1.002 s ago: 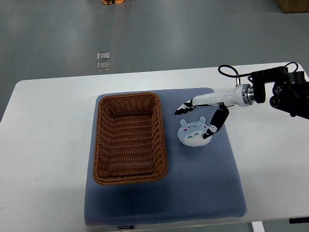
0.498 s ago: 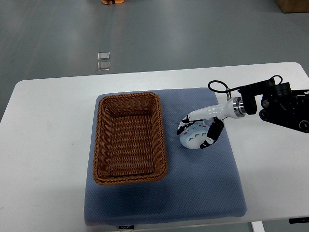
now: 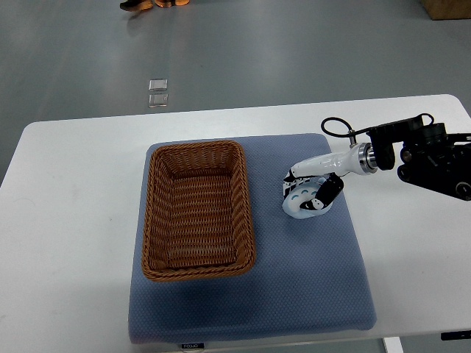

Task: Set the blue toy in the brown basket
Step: 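Close the right hand fingers around the blue plush toy, then lift the toy and carry it over the wicker basket with the right hand, then open the right hand to drop the toy into the basket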

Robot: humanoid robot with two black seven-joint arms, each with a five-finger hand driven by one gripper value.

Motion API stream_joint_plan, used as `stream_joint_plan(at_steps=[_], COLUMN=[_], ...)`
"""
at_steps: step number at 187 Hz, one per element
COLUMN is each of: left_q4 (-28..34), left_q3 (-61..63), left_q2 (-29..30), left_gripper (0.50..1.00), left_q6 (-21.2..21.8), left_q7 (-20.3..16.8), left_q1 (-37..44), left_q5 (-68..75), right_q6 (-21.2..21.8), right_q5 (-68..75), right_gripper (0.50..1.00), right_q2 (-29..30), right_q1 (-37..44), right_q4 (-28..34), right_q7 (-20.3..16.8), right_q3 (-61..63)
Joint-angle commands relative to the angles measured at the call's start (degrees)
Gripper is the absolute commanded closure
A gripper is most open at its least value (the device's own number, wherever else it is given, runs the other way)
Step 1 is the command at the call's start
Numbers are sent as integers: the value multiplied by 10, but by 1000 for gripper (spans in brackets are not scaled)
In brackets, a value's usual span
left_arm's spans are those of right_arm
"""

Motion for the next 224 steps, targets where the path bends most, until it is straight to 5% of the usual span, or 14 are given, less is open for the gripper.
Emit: stream_joint_plan(at_steps=[1, 54, 103, 104, 139, 171, 209, 224], left_q4=[0, 0, 1, 0, 0, 1, 0, 0], left_q3=[0, -1, -1, -1, -1, -1, -1, -1], left_q2=[0, 0, 0, 0, 0, 0, 0, 0], left_gripper=[500, 500, 500, 500, 500, 500, 500, 500], left_q6=[1, 1, 0, 1, 1, 1, 0, 1], left_q7=[0, 0, 0, 0, 0, 0, 0, 0], left_q1=[0, 0, 0, 0, 0, 0, 0, 0], left_q5=[0, 0, 0, 0, 0, 0, 0, 0], right_q6=[-1, -1, -1, -1, 1, 3, 1, 0], right_q5=[8, 39, 59, 60, 59, 59, 60, 60], right_gripper=[1000, 1000, 1000, 1000, 998, 979, 705, 638], right_q2=[-6, 12, 97, 132, 220, 254, 267, 267], right_q1=[27, 124, 167, 167, 160, 154, 127, 123], right_q4=[1, 6, 4, 1, -32, -69, -82, -82], right_q7=[1, 3, 3, 3, 1, 1, -4, -5], right_q3=[3, 13, 9, 8, 6, 6, 7, 8])
